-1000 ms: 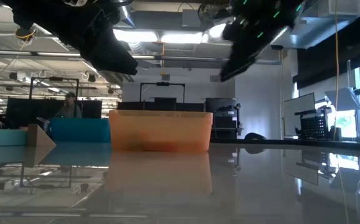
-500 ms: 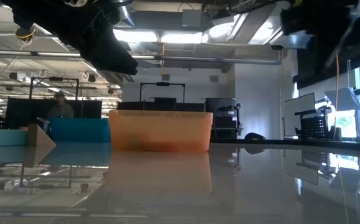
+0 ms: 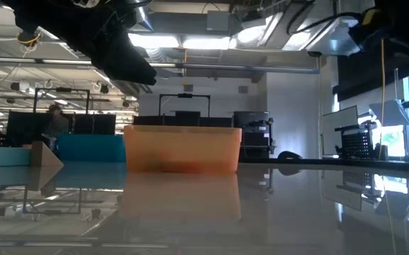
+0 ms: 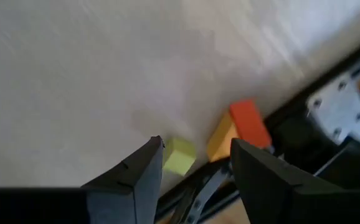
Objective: Sort blocks by size
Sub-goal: Put the orange triangle block into the blue bin
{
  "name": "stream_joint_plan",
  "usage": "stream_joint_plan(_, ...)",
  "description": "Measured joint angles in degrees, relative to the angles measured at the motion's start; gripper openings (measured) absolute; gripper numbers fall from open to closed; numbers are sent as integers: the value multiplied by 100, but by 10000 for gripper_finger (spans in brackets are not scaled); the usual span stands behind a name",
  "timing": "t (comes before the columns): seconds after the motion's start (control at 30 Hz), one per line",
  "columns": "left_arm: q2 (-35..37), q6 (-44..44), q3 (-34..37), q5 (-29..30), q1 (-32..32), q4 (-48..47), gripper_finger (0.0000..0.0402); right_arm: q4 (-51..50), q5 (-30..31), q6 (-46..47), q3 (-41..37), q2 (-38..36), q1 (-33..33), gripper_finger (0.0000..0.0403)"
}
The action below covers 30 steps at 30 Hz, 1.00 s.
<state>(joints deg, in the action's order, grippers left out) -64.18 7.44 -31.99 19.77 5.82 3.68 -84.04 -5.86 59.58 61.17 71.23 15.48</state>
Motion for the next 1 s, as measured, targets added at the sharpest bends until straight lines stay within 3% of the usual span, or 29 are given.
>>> stream_joint_plan(0.13,0,0,0,0,0,-2,219,-23,-480,593,-256,178,228,161)
stream_joint_plan(0.4,0,1,0,1,0,-1,219,158,-1329,801,-1377,333,409,101)
stream_joint_plan(0.57,0,2,-2,0,0,3,219,827,-1369,959,-1790,335,405,60)
stream_joint_plan(0.77,0,21,-2,2,0,4,219,899,-1180,1249,-1931,336,400,11)
stream_joint_plan(1.0,0,22,-4,0,2,24,219,903,-865,1705,-1928,335,400,10)
